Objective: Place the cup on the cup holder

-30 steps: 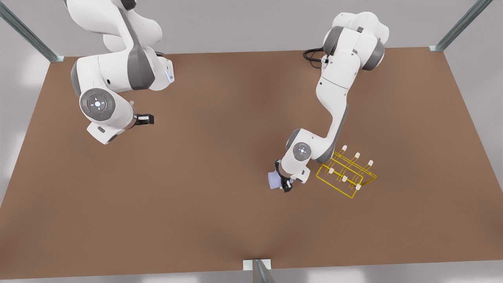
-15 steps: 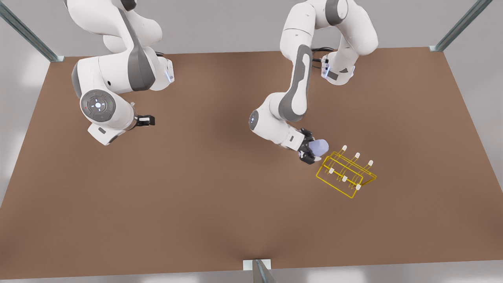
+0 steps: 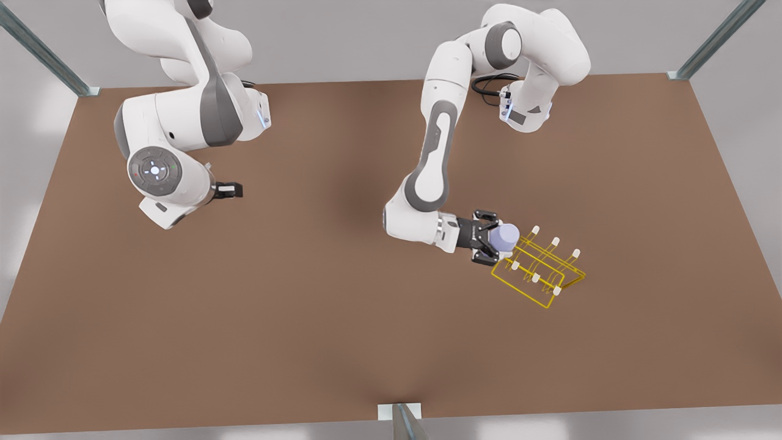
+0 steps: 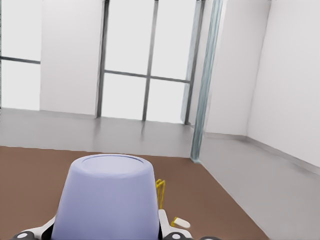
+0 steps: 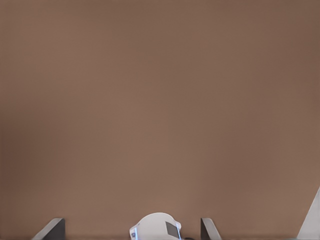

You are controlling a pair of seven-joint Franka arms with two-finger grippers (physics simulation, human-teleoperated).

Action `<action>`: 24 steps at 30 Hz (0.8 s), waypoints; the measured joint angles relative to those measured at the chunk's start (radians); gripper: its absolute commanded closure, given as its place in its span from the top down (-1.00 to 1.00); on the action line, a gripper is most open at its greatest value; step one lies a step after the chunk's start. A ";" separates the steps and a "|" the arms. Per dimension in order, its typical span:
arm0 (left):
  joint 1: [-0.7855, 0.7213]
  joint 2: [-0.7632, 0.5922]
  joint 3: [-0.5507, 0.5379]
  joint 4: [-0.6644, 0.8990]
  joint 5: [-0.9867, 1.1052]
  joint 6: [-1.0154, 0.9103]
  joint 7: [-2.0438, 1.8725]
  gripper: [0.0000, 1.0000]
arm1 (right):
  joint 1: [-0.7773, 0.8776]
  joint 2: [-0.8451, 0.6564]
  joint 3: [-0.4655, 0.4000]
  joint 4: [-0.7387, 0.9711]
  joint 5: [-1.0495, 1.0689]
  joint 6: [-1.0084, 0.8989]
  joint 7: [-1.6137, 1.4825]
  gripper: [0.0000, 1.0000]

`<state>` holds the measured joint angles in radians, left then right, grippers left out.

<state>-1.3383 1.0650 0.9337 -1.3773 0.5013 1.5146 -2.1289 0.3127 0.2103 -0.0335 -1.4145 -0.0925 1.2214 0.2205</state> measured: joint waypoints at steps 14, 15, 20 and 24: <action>0.104 0.105 -0.020 0.041 -0.012 0.053 0.026 0.37 | 0.003 0.009 0.000 0.001 -0.001 0.002 0.003 1.00; 0.108 0.108 -0.021 0.041 -0.014 0.055 0.027 0.37 | 0.003 0.009 0.000 0.001 -0.001 0.003 0.004 1.00; 0.117 0.113 -0.024 0.039 -0.016 0.067 0.026 1.00 | 0.006 0.011 0.000 0.001 -0.001 0.006 0.004 1.00; 0.112 0.111 -0.026 0.037 -0.011 0.070 0.026 1.00 | 0.008 0.016 0.000 0.001 -0.001 0.008 0.005 1.00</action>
<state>-1.2262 1.1759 0.9079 -1.3408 0.4899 1.5844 -2.1025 0.3206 0.2261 -0.0335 -1.4132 -0.0930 1.2292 0.2251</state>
